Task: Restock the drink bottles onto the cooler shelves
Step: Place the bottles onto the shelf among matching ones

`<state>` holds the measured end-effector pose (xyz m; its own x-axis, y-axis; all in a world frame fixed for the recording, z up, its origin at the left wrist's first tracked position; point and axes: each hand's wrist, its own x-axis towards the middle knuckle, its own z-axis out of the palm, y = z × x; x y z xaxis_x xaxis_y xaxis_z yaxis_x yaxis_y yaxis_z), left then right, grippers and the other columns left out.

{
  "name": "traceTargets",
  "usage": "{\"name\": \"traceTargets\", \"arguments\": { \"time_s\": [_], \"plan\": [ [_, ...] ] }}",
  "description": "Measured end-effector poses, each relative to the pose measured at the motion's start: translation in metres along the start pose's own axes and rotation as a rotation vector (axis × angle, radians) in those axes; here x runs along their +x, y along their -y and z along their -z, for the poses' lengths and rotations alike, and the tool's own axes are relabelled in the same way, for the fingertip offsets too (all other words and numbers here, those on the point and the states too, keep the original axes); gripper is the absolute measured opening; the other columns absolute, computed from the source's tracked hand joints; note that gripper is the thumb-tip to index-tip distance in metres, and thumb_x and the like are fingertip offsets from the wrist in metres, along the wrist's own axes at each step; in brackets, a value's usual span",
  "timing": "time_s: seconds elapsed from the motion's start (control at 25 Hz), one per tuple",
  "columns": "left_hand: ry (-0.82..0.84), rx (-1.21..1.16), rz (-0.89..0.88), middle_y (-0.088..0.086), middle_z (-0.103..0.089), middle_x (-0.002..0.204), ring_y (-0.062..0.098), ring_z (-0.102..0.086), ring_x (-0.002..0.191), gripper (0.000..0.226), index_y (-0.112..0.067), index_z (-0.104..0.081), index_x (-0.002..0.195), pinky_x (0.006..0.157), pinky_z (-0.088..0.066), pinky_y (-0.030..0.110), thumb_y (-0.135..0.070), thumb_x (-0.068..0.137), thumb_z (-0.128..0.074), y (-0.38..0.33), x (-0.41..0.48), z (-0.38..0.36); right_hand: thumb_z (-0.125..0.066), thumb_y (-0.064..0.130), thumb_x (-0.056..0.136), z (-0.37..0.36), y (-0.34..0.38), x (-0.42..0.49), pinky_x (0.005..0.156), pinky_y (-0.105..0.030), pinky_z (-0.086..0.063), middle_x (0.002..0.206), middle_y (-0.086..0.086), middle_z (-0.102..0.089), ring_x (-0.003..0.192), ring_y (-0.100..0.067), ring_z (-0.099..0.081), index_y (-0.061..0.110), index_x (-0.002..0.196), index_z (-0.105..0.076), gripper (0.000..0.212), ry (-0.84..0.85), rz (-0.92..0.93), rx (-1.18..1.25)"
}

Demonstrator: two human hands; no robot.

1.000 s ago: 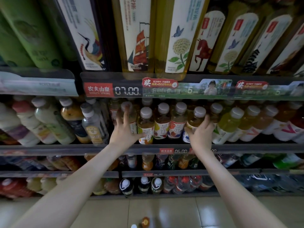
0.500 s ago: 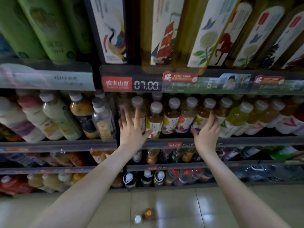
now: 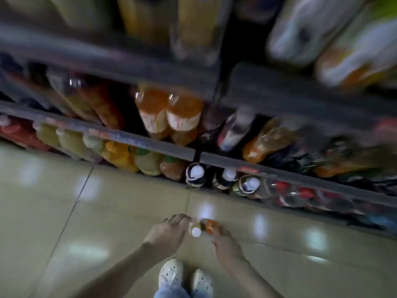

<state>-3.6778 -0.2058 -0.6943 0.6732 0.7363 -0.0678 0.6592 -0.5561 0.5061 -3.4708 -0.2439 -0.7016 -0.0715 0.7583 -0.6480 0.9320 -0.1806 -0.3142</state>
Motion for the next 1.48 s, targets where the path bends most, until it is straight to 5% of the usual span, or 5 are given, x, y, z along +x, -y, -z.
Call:
{"name": "traceTargets", "arguments": {
  "time_s": [0.28,0.56,0.8,1.04,1.48],
  "plan": [
    [0.149,-0.156,0.535,-0.007,-0.057,0.117,0.012,-0.061,0.101,0.037,-0.022,-0.051,0.121,0.083,-0.048,0.019,-0.023,0.085,-0.042,0.095,-0.076,-0.204,-0.042,0.025,0.099,-0.218,-0.047,0.174,0.096,-0.031,-0.043,0.147,-0.017,-0.03,0.124,-0.029,-0.047,0.022,0.152,-0.015,0.059,0.124,0.129,-0.296],
    [0.218,-0.224,0.626,-0.005,-0.038,0.142,0.015,-0.04,0.127,0.046,-0.021,-0.035,0.141,0.1,-0.037,0.026,-0.021,0.096,-0.045,0.049,-0.082,-0.174,-0.054,0.034,0.09,-0.143,-0.021,0.102,0.073,-0.034,-0.047,0.114,-0.01,-0.057,0.102,-0.032,-0.06,0.025,0.127,-0.043,0.04,0.06,-0.067,-0.013],
    [0.226,-0.187,0.349,0.002,-0.037,0.141,0.024,-0.039,0.129,0.075,-0.015,-0.024,0.143,0.1,-0.031,0.029,-0.045,0.085,-0.061,-0.124,0.01,-0.014,-0.063,0.039,0.084,0.085,-0.014,-0.118,0.054,-0.031,-0.036,0.058,0.008,-0.048,0.054,-0.014,-0.044,0.031,0.086,-0.039,0.025,-0.254,-0.05,0.434],
    [0.385,-0.145,0.064,0.002,-0.062,0.104,0.025,-0.059,0.1,0.069,-0.022,-0.048,0.119,0.069,-0.042,0.03,-0.06,0.067,-0.07,-0.334,0.109,0.129,-0.068,0.043,0.084,0.249,-0.093,-0.296,0.067,-0.018,-0.041,0.08,0.008,-0.063,0.072,-0.006,-0.054,0.023,0.09,-0.057,0.023,-0.656,-0.169,0.751],
    [0.651,-0.448,-0.355,-0.013,-0.066,0.083,0.004,-0.064,0.078,0.048,-0.019,-0.062,0.092,0.081,-0.052,0.031,-0.054,0.062,-0.074,-0.738,0.234,0.112,-0.06,0.053,0.085,0.357,-0.384,-0.586,0.055,-0.025,-0.035,0.066,0.006,-0.051,0.057,-0.009,-0.047,0.01,0.082,-0.056,0.043,-1.097,-0.332,0.823]
  ]
}}
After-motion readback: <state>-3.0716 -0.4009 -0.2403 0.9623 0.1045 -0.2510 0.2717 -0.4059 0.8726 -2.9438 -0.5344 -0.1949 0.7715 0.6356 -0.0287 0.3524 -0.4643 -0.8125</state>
